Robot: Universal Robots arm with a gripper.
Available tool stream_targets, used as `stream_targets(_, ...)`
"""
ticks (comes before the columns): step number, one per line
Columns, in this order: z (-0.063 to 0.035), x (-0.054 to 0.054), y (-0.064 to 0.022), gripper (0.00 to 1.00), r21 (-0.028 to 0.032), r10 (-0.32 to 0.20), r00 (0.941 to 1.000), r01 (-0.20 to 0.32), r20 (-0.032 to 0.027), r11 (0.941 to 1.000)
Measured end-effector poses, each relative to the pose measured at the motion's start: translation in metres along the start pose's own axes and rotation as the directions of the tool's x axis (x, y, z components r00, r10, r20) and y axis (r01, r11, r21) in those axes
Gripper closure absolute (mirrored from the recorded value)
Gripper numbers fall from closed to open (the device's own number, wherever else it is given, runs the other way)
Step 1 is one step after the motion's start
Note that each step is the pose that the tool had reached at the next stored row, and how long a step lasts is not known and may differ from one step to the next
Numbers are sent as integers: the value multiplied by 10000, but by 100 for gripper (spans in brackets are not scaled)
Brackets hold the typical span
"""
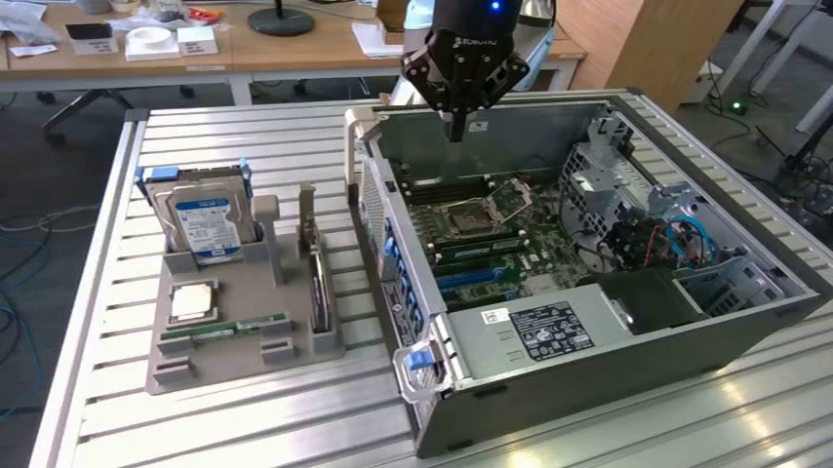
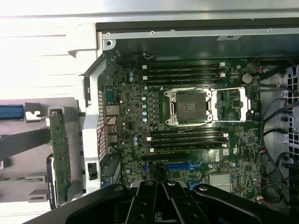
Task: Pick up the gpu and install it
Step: 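Reach for the gpu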
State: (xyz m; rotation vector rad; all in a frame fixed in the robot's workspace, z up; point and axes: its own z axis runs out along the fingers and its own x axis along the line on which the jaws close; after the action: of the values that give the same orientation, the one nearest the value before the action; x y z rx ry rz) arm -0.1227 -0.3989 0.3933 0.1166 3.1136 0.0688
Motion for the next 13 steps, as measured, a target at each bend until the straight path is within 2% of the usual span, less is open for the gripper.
stream_targets(5, 0, 54, -4, 89, 0, 0, 10000, 0, 0, 10000)
stream_targets(13, -1, 214, -16, 89, 0, 0, 10000, 0, 0, 10000)
